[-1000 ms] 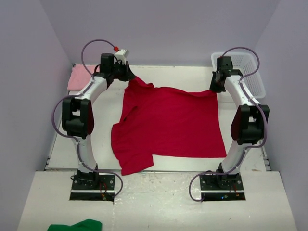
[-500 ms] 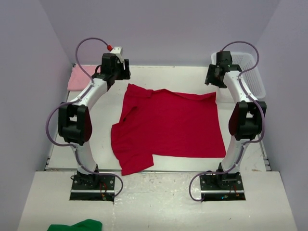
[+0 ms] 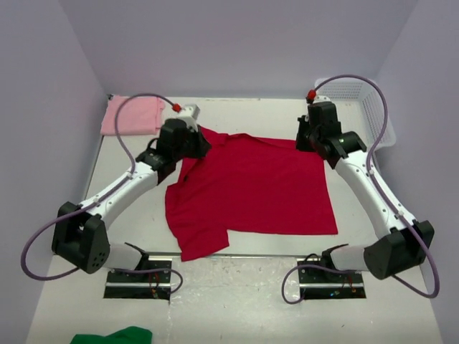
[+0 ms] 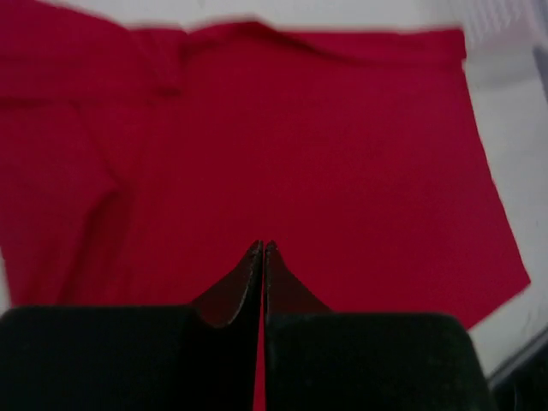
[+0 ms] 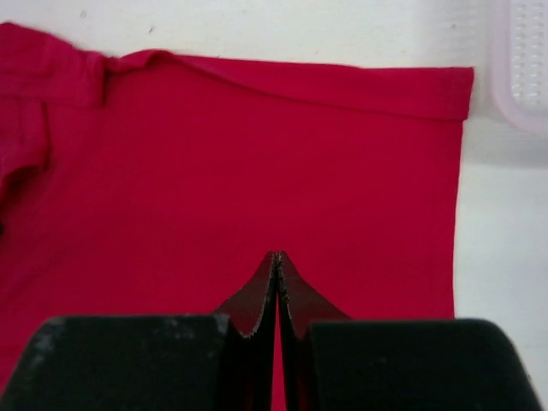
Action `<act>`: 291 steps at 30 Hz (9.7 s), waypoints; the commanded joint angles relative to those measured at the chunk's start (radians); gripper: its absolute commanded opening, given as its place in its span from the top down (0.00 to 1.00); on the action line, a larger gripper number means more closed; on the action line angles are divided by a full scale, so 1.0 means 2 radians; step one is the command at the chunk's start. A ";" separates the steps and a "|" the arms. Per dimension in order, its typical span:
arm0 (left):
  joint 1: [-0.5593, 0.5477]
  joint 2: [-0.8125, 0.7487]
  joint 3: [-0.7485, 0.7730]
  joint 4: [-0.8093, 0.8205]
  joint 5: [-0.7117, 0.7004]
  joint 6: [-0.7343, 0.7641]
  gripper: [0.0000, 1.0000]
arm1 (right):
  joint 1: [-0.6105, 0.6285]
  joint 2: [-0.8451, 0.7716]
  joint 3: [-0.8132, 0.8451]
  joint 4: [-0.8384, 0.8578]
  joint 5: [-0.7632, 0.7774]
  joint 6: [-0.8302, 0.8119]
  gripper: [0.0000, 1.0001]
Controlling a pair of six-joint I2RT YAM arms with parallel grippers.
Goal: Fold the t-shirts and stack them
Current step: Flatten out the tshirt
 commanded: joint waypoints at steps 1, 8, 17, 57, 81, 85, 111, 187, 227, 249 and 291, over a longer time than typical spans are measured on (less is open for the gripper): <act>-0.049 0.027 -0.063 0.026 0.120 -0.036 1.00 | 0.023 -0.019 -0.037 -0.011 0.002 0.024 1.00; -0.064 0.080 -0.116 0.091 0.136 -0.041 1.00 | 0.059 -0.069 -0.158 0.020 -0.029 0.073 1.00; -0.055 0.177 -0.092 0.091 0.097 -0.032 1.00 | 0.091 -0.066 -0.198 0.015 0.000 0.113 1.00; 0.131 0.318 0.129 -0.004 0.108 0.016 1.00 | 0.137 -0.025 -0.282 -0.001 -0.029 0.159 0.45; 0.131 0.312 0.111 0.005 0.128 0.021 1.00 | 0.250 0.007 -0.332 0.016 0.021 0.297 0.49; 0.131 0.311 0.105 0.009 0.132 0.019 1.00 | 0.250 0.026 -0.331 0.014 0.032 0.306 0.48; 0.131 0.145 -0.034 0.103 0.104 -0.036 1.00 | 0.268 0.076 -0.300 -0.014 0.057 0.353 0.99; -0.238 0.022 -0.212 -0.220 -0.275 -0.313 1.00 | 0.303 0.014 -0.355 0.083 0.010 0.320 1.00; -0.291 -0.206 0.484 -0.147 -0.448 0.333 1.00 | 0.195 -0.097 0.435 -0.032 0.111 -0.292 1.00; -0.171 0.093 0.707 -0.061 -0.290 0.447 1.00 | 0.130 0.006 0.489 0.040 0.032 -0.353 1.00; 0.103 0.016 0.406 -0.103 -0.035 0.199 1.00 | 0.075 -0.086 0.253 0.066 0.087 -0.245 1.00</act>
